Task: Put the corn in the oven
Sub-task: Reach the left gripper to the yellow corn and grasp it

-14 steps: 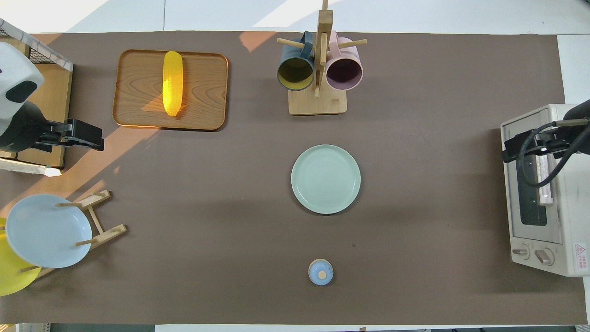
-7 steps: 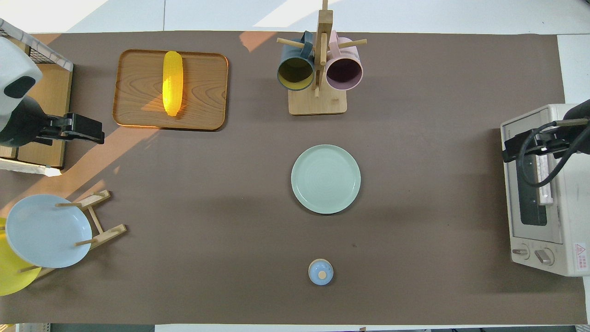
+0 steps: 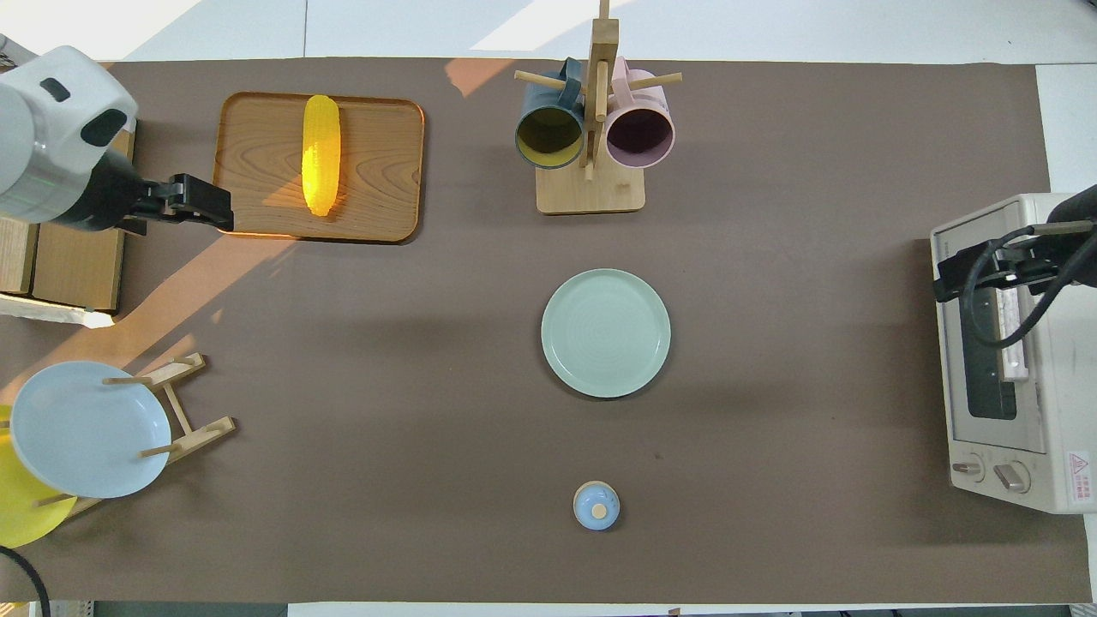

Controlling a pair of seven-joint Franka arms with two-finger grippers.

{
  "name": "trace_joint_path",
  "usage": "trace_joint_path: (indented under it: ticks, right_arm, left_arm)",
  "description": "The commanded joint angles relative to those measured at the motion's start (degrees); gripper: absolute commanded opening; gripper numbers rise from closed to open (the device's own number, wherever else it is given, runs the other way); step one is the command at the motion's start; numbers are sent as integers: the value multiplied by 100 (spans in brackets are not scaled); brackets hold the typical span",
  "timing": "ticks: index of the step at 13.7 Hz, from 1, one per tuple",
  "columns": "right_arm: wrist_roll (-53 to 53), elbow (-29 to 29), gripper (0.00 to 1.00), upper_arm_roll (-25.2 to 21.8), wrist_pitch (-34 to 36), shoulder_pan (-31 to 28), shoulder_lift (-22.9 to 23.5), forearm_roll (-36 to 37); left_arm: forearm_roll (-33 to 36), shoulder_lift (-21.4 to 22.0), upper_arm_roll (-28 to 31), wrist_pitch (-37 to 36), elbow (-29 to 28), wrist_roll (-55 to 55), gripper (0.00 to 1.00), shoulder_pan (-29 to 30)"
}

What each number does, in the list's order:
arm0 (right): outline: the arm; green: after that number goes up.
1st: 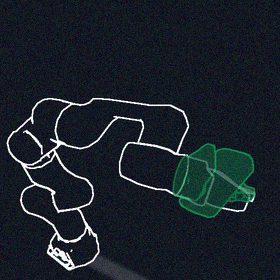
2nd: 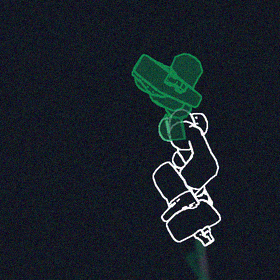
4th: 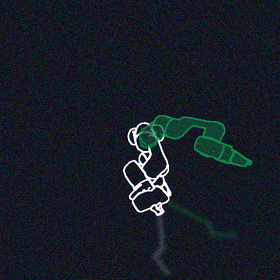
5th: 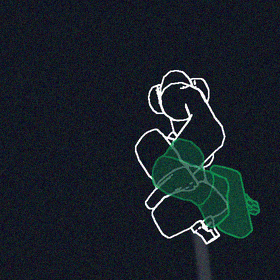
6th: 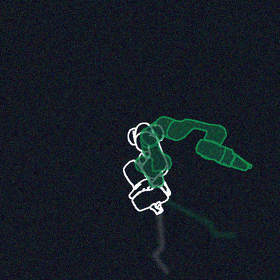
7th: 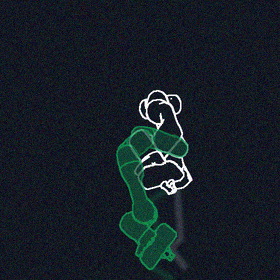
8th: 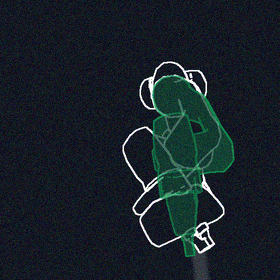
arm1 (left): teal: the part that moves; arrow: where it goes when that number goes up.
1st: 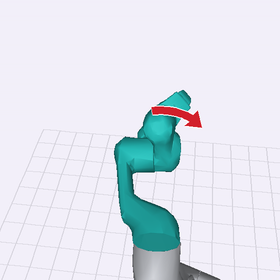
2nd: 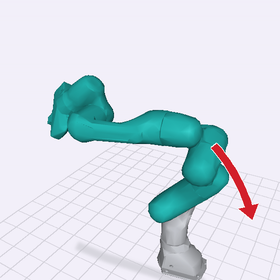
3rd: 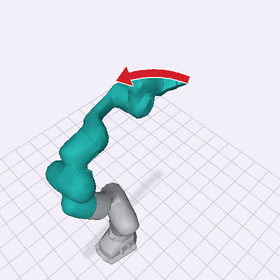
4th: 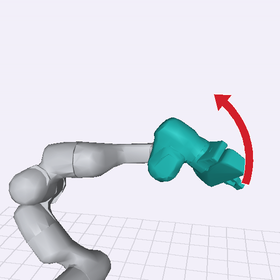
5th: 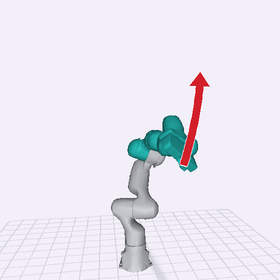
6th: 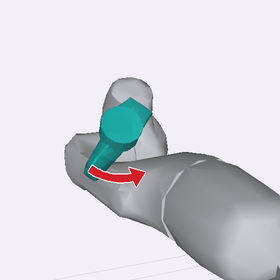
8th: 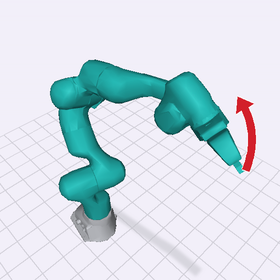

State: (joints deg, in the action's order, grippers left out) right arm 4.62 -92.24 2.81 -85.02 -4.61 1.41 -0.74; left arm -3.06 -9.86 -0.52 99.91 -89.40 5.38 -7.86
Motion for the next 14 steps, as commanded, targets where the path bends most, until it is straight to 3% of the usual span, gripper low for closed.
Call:
trace_joint_path:
  ticks: [1,5,9,11,12,14]
  right_arm:
    - [-41,-136,100,9,-58,-13,-114,-32]
    - [3,-162,100,9,73,-48,-166,-23]
    - [-23,-162,98,27,30,-127,-246,-23]
    - [-58,-224,10,9,21,-145,-264,-23]
    - [-49,-372,0,9,-101,-171,-342,-14]
    - [-23,-977,0,9,-741,-320,-561,12]
  left_arm:
    - [-72,-1112,43,88,993,42,100,-49]
    - [-37,-1982,43,1159,1135,-116,100,-49]
    - [-28,-3248,34,1741,2152,-414,100,-137]
    - [33,-3408,43,1934,2225,-582,100,-145]
    - [121,-3539,43,2066,2234,-591,100,-171]
    - [166,-3742,43,2400,2234,-600,100,-233]
